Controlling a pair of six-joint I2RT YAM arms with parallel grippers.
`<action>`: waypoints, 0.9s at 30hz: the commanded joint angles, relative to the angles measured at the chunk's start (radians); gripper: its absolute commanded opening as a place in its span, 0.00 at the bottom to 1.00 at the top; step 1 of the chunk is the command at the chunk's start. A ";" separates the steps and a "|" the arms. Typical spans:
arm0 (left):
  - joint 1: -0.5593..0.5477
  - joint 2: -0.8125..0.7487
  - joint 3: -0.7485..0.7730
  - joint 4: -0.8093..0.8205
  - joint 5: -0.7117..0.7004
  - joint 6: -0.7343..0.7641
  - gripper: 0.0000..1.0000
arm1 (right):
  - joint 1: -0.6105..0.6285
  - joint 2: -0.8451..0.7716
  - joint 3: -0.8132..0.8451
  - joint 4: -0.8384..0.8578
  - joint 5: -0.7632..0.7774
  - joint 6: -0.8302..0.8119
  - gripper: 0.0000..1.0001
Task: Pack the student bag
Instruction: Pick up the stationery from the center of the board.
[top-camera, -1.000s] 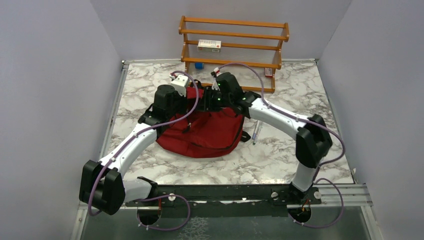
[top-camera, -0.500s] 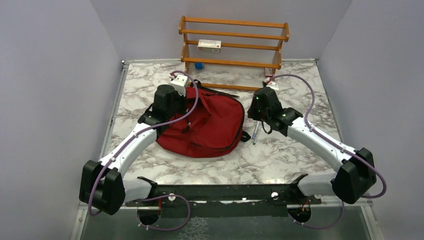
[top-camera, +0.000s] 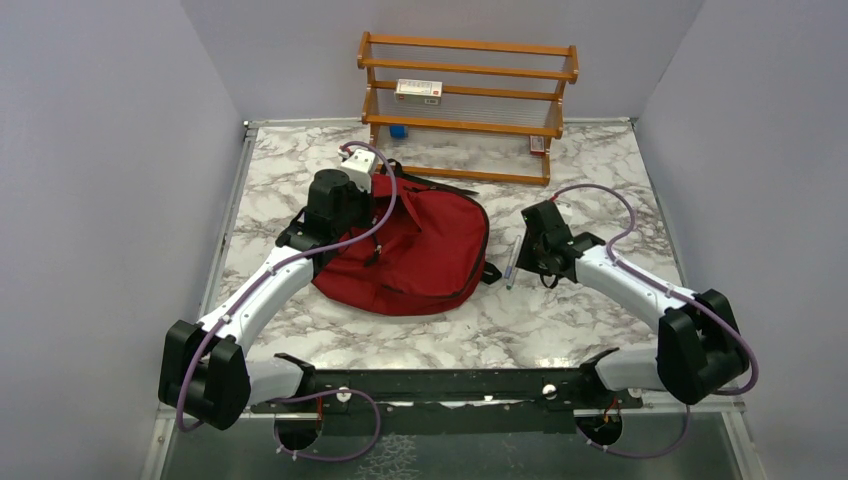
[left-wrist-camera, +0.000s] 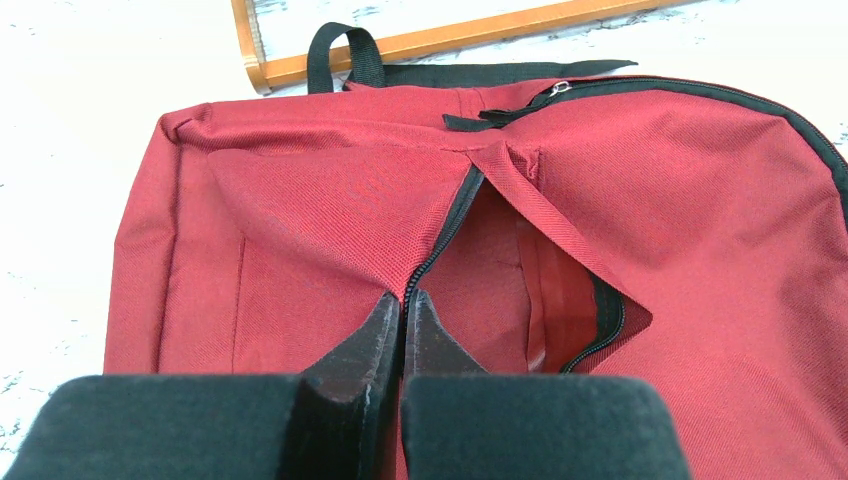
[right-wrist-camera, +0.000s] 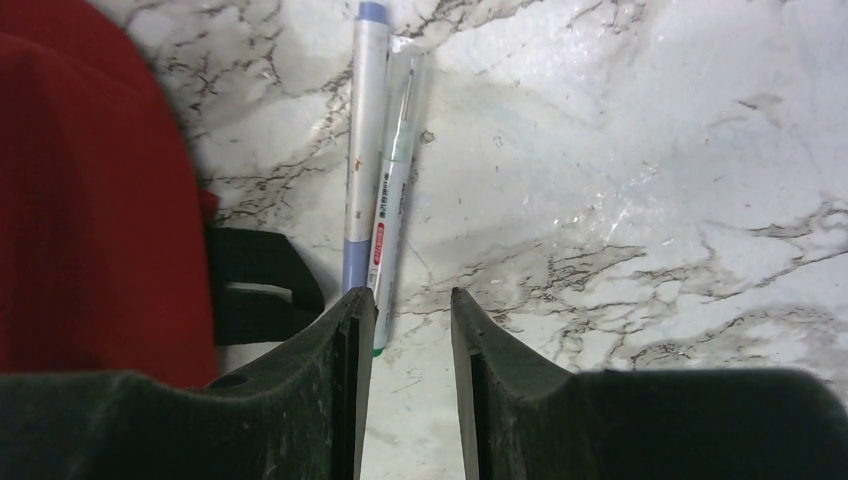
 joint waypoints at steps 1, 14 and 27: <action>0.007 -0.021 0.020 0.031 -0.024 0.005 0.00 | -0.014 0.042 -0.014 0.050 -0.073 0.014 0.39; 0.006 -0.032 0.014 0.027 -0.028 0.007 0.00 | -0.021 0.113 -0.021 0.091 -0.110 0.004 0.39; 0.006 -0.027 0.011 0.029 -0.026 0.005 0.00 | -0.025 0.179 -0.049 0.128 -0.121 -0.005 0.34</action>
